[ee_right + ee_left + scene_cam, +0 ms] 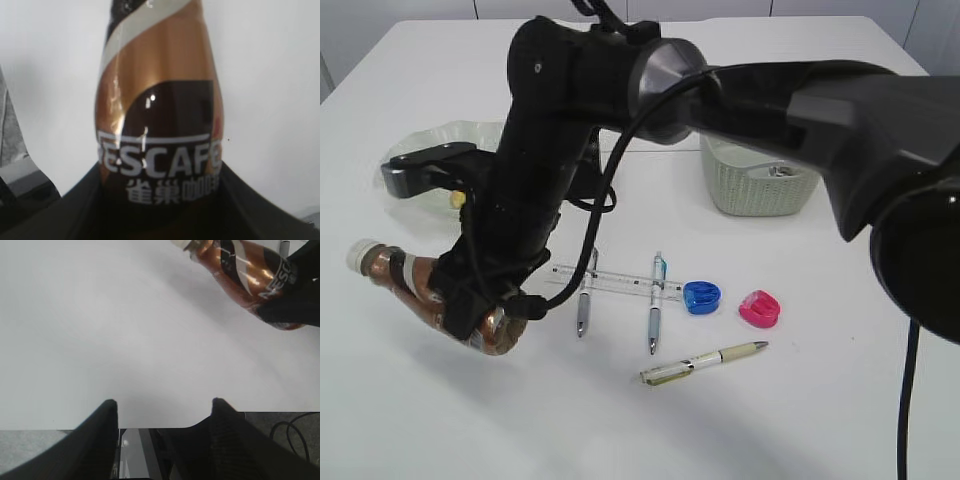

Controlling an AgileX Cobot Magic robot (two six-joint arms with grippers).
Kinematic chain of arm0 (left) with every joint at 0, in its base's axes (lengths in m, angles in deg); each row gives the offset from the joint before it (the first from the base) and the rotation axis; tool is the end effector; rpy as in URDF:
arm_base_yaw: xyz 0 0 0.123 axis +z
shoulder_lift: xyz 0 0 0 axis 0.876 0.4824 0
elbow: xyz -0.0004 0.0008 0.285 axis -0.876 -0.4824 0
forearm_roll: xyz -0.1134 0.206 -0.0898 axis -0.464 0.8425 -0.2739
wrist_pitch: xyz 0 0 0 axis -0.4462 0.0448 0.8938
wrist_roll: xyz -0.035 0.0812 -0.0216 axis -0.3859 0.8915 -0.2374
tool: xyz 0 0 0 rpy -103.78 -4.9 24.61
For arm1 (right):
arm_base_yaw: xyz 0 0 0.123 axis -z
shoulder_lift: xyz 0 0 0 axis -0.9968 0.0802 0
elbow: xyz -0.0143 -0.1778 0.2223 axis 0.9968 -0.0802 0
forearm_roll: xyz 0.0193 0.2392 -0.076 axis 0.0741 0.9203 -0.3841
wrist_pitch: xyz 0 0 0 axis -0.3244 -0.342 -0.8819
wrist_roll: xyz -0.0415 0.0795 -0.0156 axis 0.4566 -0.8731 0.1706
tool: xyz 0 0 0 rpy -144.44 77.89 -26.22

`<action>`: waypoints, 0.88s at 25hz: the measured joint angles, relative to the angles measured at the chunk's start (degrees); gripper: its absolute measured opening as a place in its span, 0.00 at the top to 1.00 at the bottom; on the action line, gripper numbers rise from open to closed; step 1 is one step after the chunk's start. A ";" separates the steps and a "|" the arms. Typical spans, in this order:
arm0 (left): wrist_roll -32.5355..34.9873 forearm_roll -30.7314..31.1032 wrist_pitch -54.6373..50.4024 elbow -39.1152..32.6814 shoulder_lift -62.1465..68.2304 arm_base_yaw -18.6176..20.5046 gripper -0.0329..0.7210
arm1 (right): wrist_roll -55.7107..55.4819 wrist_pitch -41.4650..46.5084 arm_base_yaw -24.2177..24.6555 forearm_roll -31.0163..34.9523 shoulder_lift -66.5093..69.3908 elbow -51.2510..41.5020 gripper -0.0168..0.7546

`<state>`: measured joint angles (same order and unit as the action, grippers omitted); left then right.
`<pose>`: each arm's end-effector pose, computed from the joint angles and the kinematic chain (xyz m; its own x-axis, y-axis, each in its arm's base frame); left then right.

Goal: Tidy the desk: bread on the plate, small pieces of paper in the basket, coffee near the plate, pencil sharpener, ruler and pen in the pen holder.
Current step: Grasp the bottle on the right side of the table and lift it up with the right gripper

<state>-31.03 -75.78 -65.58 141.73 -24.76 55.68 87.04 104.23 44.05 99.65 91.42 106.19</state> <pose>0.1603 -0.0265 0.3296 -0.9312 -0.1757 -0.3194 -0.1125 0.9719 -0.2068 0.3475 0.3576 0.2034 -0.4376 -0.8210 -0.3667 -0.8905 0.3393 0.3031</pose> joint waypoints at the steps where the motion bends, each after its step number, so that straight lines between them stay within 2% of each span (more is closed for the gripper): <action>1: 0.00 0.00 0.00 0.00 0.00 0.00 0.38 | -0.74 0.00 0.71 1.23 0.00 0.00 0.49; 5: 0.00 0.10 0.00 0.00 0.00 0.00 0.38 | -6.10 0.00 2.79 2.71 0.00 0.00 0.49; 9: 0.00 1.42 0.00 0.00 0.00 0.00 0.38 | -10.93 0.00 3.89 1.46 -0.76 0.00 0.49; 17: 0.00 1.97 2.04 0.00 0.00 0.00 0.38 | -11.44 0.11 3.89 -2.75 -6.94 -1.86 0.49; 19: 0.00 1.97 2.43 0.00 0.00 0.00 0.38 | -9.59 -2.55 3.89 -2.86 -9.64 -5.59 0.49; 22: 0.00 1.97 3.84 0.00 0.00 0.00 0.38 | -4.77 -12.28 3.89 -0.32 -14.73 -14.81 0.49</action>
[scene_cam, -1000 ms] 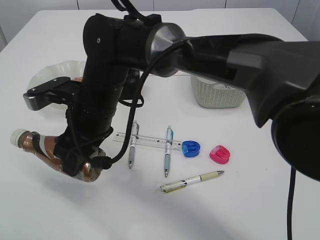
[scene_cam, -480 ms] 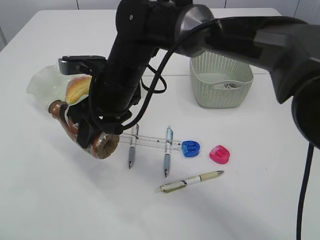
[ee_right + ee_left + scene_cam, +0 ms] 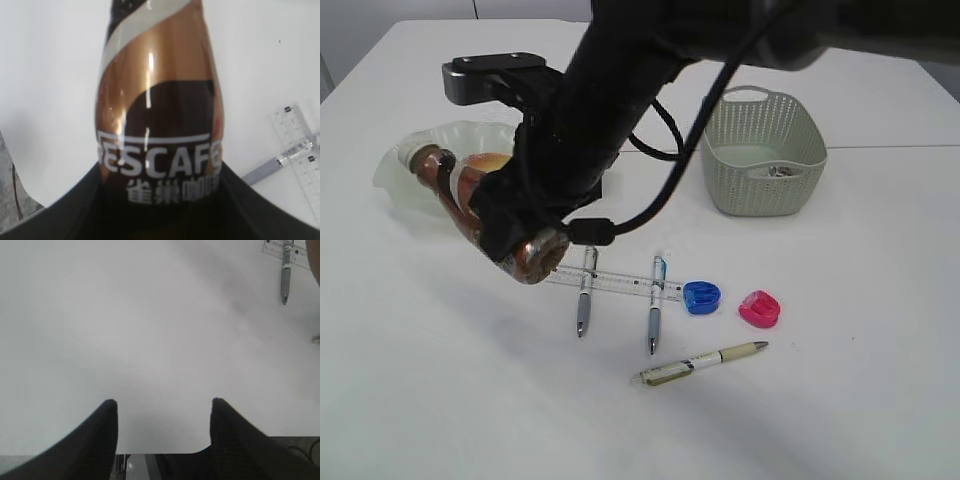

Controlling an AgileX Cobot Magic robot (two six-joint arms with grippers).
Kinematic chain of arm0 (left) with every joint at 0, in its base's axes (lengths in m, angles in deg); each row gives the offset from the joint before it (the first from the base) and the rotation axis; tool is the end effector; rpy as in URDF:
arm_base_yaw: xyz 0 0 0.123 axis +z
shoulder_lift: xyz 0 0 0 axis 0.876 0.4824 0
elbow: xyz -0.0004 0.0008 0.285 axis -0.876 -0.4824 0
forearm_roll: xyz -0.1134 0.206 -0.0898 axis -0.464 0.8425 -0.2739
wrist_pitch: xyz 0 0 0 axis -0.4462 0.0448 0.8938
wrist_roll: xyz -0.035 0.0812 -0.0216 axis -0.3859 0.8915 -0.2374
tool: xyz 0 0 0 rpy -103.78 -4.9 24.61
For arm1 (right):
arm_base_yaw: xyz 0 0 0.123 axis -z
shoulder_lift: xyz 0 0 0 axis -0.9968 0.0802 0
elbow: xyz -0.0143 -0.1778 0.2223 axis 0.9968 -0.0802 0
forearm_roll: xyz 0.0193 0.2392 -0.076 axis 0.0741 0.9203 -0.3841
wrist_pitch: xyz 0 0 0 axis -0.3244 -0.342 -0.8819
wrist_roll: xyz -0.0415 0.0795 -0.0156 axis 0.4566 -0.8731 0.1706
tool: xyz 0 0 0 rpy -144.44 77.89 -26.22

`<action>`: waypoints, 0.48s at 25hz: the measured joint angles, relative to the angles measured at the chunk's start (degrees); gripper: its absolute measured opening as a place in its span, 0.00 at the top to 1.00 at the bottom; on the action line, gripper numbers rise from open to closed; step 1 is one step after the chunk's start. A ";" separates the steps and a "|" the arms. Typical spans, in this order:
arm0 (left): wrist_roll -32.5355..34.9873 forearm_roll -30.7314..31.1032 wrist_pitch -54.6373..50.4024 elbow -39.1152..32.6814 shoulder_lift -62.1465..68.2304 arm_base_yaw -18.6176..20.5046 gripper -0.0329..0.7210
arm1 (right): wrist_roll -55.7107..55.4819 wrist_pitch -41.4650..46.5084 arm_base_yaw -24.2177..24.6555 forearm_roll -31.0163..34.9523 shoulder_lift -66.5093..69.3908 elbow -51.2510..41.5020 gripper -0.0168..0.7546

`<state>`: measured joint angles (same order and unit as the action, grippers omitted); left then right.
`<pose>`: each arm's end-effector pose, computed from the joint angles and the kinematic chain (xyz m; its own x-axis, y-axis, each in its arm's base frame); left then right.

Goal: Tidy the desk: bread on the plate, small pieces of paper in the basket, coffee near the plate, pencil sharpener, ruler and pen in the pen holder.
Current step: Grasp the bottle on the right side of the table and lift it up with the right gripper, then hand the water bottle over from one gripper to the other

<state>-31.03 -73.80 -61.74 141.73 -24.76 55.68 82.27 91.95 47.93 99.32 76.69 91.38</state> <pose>0.1662 -0.0239 0.3316 -0.9050 -0.1742 -0.3881 -0.1075 0.9764 -0.1874 0.3472 0.3098 0.2597 -0.5607 -0.6577 -0.5030 -0.8226 0.5118 0.2478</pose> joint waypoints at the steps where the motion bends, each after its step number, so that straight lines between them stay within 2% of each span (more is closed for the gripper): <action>1: 0.00 0.03 0.38 0.00 0.00 0.00 0.38 | 2.51 -2.90 0.00 1.74 -1.99 -3.89 0.49; 7: 0.09 0.03 4.95 0.00 0.00 0.00 0.38 | 21.21 -18.63 0.23 17.00 -11.87 -22.56 0.49; 12: 0.09 0.24 9.66 0.00 0.00 0.00 0.38 | 34.49 -20.83 1.91 28.71 -15.63 -29.12 0.49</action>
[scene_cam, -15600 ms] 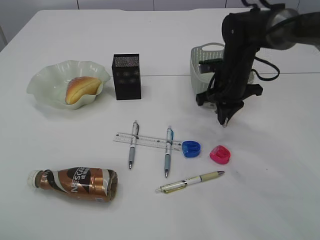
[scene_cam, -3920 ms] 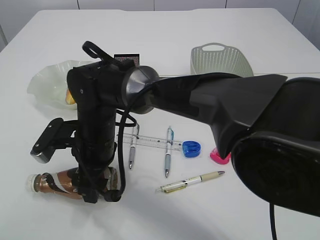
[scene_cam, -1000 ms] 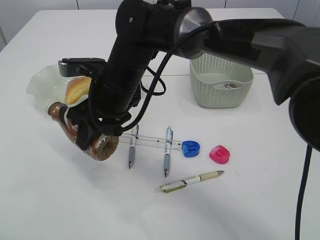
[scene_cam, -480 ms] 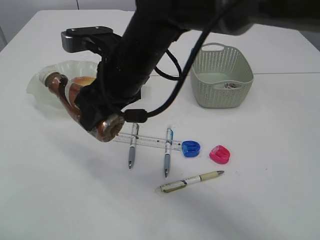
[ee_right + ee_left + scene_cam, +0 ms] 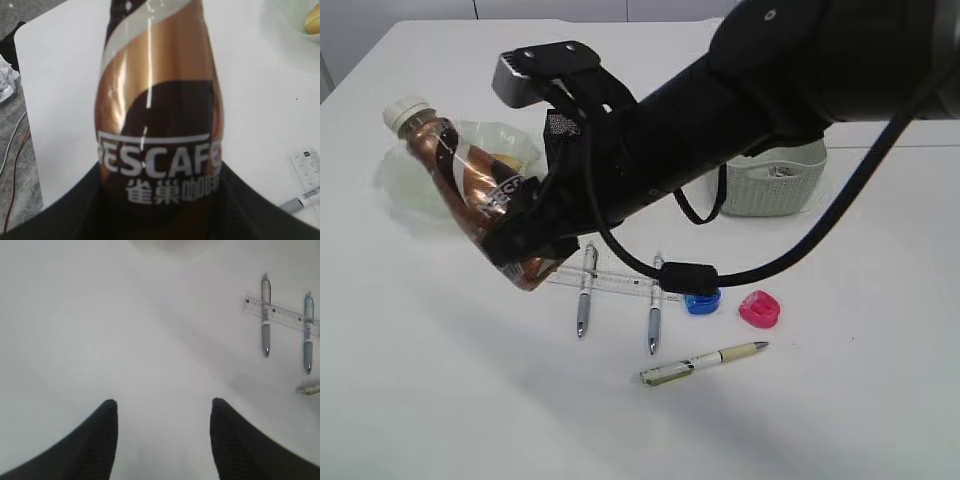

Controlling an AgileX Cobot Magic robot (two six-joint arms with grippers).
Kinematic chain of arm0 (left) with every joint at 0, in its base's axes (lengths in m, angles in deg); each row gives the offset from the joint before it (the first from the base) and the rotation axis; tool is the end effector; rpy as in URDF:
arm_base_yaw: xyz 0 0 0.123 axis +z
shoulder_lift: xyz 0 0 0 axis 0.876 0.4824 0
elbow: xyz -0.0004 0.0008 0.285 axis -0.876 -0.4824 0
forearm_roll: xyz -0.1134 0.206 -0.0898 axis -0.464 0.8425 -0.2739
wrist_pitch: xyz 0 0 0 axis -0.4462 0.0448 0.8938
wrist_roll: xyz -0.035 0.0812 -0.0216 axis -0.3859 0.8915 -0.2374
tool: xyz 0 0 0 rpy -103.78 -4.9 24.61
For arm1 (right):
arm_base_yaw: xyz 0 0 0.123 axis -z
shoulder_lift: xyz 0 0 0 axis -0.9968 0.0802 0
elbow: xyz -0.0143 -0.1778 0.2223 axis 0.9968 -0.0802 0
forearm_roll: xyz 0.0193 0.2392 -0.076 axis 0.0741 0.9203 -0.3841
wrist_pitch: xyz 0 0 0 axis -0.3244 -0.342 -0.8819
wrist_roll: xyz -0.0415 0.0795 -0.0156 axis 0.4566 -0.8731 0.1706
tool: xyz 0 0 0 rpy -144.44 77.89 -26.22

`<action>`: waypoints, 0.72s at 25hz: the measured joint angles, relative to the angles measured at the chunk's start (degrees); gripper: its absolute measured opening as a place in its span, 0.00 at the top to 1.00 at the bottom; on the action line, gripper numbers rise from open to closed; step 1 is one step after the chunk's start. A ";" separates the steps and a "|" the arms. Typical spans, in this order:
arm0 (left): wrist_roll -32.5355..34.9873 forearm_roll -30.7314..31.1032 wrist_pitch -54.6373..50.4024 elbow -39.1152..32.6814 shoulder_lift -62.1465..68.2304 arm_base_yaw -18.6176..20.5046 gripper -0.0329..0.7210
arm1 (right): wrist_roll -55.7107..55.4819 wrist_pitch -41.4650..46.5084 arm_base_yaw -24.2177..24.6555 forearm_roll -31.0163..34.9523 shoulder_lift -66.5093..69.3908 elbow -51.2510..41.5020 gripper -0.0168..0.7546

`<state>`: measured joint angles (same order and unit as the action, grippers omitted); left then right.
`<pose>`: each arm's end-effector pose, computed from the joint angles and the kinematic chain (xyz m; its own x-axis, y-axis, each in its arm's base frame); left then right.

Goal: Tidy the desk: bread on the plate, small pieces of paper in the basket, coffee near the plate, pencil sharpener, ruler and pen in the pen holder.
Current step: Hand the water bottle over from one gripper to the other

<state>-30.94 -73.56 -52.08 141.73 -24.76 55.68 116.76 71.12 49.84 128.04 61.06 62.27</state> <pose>0.1796 -0.0242 0.3391 -0.8251 -0.1922 -0.5313 -0.0879 0.9726 -0.2154 0.3029 0.2729 0.2599 -0.4061 -0.5043 -0.7621 -0.8911 0.4035 0.2078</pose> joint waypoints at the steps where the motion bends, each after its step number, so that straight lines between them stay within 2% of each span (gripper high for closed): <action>1: 0.00 0.00 1.03 0.00 0.00 0.00 0.38 | 1.31 0.10 0.67 1.70 -0.06 -0.78 0.49; 5: 0.00 -0.61 5.06 -0.55 0.94 0.00 0.39 | 8.79 0.38 2.92 6.81 -0.17 -2.58 0.49; 8: 2.58 -3.69 6.82 -0.99 3.34 0.00 0.39 | 16.14 0.38 3.42 10.91 -0.17 -3.44 0.49; 13: 12.61 -12.24 9.67 -1.11 9.12 0.00 0.39 | 26.97 1.62 4.37 20.35 -0.28 -6.22 0.49; 18: 25.10 -20.77 13.82 -1.19 11.18 0.00 0.39 | 33.78 5.63 7.97 28.41 -0.28 -8.64 0.49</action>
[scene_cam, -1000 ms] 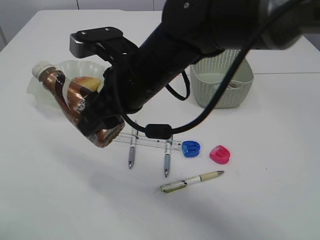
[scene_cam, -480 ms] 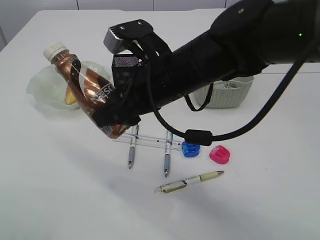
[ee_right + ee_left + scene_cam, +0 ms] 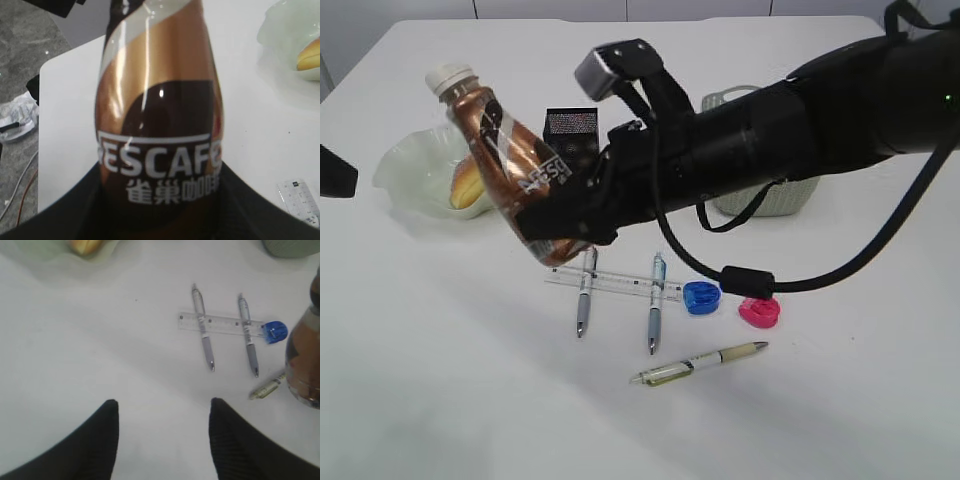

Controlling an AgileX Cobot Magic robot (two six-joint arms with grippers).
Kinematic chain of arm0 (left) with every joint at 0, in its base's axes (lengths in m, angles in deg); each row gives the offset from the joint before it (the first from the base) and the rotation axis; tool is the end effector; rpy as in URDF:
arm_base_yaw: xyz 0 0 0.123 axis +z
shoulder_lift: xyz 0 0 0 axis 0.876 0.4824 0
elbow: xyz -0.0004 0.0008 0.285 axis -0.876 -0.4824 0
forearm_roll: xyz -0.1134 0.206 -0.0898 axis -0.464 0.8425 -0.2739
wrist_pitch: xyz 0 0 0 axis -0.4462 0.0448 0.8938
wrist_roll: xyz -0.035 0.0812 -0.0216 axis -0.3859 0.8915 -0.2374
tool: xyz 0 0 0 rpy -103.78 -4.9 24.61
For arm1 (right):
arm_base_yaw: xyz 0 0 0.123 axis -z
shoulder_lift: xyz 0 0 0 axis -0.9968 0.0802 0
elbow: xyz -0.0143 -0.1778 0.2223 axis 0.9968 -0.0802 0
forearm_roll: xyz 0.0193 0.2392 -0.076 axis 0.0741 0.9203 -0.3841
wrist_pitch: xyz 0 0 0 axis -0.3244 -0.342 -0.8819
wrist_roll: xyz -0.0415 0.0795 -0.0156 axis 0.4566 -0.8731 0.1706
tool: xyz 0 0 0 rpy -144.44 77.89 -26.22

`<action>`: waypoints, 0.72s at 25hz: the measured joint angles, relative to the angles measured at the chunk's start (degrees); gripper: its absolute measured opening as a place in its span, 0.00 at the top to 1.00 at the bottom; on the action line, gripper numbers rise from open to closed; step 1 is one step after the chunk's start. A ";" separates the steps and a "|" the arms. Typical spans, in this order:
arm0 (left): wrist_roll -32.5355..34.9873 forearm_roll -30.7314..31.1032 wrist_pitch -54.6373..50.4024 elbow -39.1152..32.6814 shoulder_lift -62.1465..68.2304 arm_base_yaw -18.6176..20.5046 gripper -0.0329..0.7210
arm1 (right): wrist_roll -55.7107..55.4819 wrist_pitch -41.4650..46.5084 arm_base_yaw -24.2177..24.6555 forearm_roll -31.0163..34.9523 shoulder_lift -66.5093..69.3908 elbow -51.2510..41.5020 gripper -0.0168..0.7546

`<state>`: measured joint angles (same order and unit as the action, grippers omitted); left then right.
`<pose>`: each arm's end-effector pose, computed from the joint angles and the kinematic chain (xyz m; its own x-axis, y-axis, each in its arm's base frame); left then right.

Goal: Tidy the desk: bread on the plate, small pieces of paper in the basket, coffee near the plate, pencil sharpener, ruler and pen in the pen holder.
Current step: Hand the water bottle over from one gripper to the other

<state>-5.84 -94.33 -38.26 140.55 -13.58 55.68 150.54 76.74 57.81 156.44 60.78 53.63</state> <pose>0.2339 -0.0502 0.3107 -0.8014 -0.0426 -0.5966 0.1834 0.9319 -0.3130 0.3165 0.2355 0.2432 -0.3199 -0.3504 -0.8803 -0.9239 0.3211 0.2079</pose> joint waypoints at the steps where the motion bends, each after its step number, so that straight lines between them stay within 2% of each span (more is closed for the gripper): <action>1: 2.55 -1.46 0.60 0.00 0.00 0.00 0.39 | 0.56 0.78 0.72 1.48 -0.11 -0.12 0.49; 4: 10.06 -7.70 1.41 0.00 0.00 0.00 0.39 | 1.39 3.98 2.76 4.93 -0.24 -0.12 0.49; 8: 22.81 -19.66 2.72 0.00 0.00 0.00 0.39 | 1.97 7.82 4.79 7.80 -0.46 -0.12 0.49; 15: 37.93 -40.71 4.15 0.00 2.40 0.00 0.39 | 2.61 12.44 5.93 10.96 -0.58 -0.12 0.49; 18: 44.21 -49.32 1.48 0.00 4.98 0.00 0.39 | 2.84 13.48 5.93 11.76 -0.58 -0.12 0.49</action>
<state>38.37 -143.65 -36.79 140.55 -8.60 55.68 153.38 90.23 63.74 168.20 60.19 53.51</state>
